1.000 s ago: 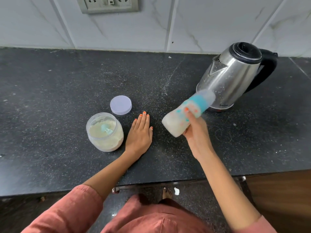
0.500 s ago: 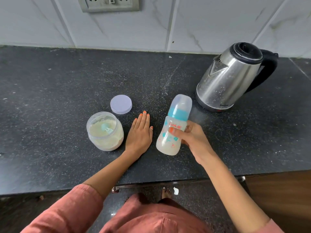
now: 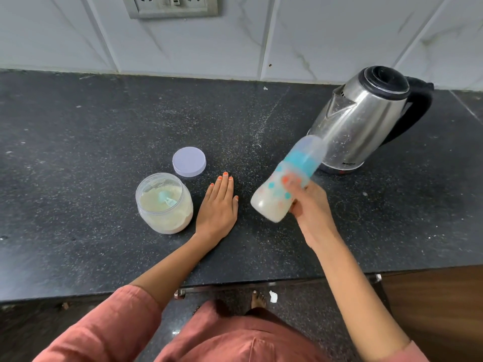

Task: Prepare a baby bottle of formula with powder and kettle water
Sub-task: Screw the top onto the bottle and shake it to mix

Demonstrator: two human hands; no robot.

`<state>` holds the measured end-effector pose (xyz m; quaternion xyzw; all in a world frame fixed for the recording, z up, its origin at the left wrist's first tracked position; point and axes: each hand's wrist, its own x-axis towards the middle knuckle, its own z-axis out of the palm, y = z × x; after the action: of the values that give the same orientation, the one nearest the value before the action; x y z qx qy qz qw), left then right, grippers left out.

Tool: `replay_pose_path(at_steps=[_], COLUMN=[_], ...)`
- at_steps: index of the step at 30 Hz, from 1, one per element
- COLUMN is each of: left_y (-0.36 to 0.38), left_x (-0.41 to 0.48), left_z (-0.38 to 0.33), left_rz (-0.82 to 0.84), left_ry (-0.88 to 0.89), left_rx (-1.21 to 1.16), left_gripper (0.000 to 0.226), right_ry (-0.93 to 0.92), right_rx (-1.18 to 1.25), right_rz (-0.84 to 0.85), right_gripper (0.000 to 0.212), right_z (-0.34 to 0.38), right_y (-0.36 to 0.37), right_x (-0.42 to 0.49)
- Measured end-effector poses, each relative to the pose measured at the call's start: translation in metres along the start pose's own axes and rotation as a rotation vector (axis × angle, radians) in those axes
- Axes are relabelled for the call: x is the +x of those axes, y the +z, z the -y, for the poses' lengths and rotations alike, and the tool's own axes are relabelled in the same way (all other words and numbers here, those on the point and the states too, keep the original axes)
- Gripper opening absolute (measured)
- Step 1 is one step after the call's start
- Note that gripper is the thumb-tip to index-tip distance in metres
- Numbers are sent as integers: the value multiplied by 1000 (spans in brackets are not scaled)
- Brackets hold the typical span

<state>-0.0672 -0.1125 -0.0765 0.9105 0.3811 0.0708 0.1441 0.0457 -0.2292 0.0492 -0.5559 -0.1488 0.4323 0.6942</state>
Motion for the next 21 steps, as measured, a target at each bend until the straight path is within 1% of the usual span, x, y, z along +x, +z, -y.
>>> replay_pose_path(at_steps=[2, 3, 4, 7, 8, 9, 10, 11, 13, 14, 15, 16, 18, 19, 20, 21], left_y=[0, 0, 0, -1, -1, -1, -1, -1, 0, 0, 1, 1, 1, 1, 1, 1], left_x=[0, -1, 0, 1, 1, 1, 1, 0, 0, 0, 0, 0, 1, 1, 1, 1], left_z=[0, 0, 0, 1, 0, 0, 0, 0, 0, 1, 1, 1, 1, 1, 1, 1], left_rz=[-1, 3, 7, 31, 32, 28, 23, 16, 5, 5, 6, 7, 15, 19, 19, 17], left_ry=[2, 2, 2, 0, -3, -7, -8, -6, 1, 4, 3, 2, 1, 0, -1, -3], left_rx=[5, 4, 2, -4, -9, -13, -16, -13, 0, 3, 4, 3, -3, -8, -10, -10], left_gripper=[52, 52, 52, 52, 52, 52, 52, 52, 52, 52, 52, 52, 52, 52, 52, 52], right_ry=[-22, -18, -2, 49, 48, 29, 7, -7, -30, -37, -30, -10, 48, 72, 77, 62], right_rx=[223, 231, 163, -259, -328, -323, -244, -109, 193, 270, 255, 165, -122, -226, -258, -215], right_rz=[-109, -122, -96, 128, 162, 158, 120, 54, -98, -144, -149, -117, 16, 60, 69, 52], right_gripper=[24, 20, 18, 23, 24, 24, 25, 25, 20, 17, 15, 15, 20, 21, 21, 22], right_z=[0, -1, -2, -3, -2, 0, 1, 3, 4, 2, 0, -3, -7, -9, -8, -6], right_y=[3, 4, 5, 3, 1, 0, 0, 0, 1, 1, 2, 3, 3, 1, 0, -1], right_x=[9, 10, 9, -4, -6, -6, -4, 0, 9, 12, 11, 9, 0, -4, -5, -4])
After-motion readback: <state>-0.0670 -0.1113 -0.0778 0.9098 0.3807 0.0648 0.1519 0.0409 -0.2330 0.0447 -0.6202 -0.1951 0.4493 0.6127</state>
